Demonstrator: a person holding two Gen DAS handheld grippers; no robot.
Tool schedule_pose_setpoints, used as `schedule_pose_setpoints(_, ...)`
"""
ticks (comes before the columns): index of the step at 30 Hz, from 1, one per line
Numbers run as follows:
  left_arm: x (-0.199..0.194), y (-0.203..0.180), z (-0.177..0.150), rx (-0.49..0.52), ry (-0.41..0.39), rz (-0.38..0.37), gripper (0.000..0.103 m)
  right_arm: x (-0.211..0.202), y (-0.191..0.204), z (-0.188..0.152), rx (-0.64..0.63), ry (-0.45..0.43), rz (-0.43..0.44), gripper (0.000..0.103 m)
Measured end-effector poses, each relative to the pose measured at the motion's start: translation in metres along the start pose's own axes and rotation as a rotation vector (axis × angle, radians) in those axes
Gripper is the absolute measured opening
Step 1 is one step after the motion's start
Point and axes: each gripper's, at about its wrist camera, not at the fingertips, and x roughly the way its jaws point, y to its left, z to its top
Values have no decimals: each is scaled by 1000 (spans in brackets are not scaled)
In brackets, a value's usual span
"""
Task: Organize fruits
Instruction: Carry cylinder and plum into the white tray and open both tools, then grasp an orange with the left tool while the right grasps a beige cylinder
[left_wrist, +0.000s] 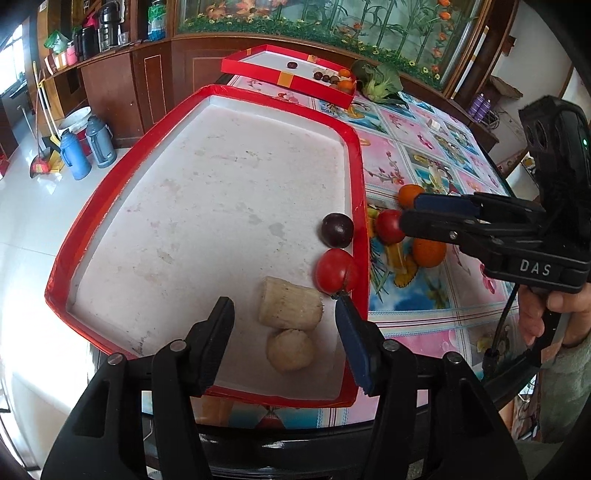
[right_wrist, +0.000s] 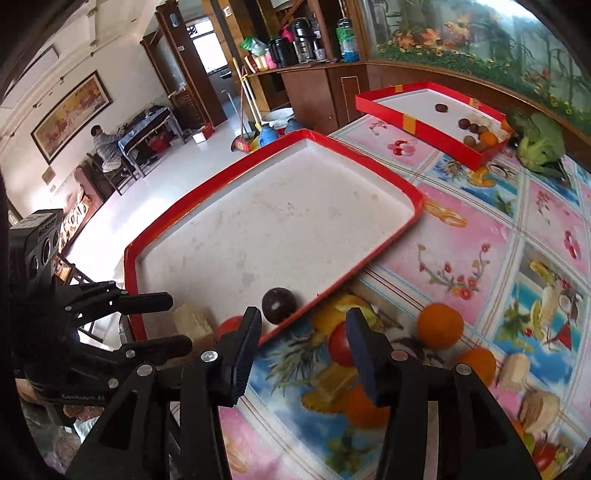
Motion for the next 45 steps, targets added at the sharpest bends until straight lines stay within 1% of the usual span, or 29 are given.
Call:
schedule_pose_setpoints(6,-6,-21,-1,52,-15,-16,56,-35,-19,-38,73,-35,-17,49)
schedule_pose_setpoints(14,-2,-61,6,124,-13,-71,56,-73,-49,-91,183,-72,-88,50)
schedule_pose_setpoints(22,14,-105,7,176,8,-137,56,-109,-74,-125,265,-123,-157,50)
schedule_pose_setpoints(25,21,-117,6,187,10,-144,56,-115,-85,-134,302,-133,-172,50)
schedule_pose_setpoints(29,28,-123,9,172,10,-120,56,-121,-96,-142,338,-147,-183,50)
schedule_pose_setpoints(32,32,-127,12,182,-3,-107,56,-123,-100,-145,346,-152,-185,50)
schedule_pose_setpoints(41,50,-139,22,216,-1,-85,56,-126,-107,-145,344,-160,-193,49)
schedule_pose_setpoints(45,59,-144,24,230,8,-77,56,-131,-111,-132,314,-167,-216,49)
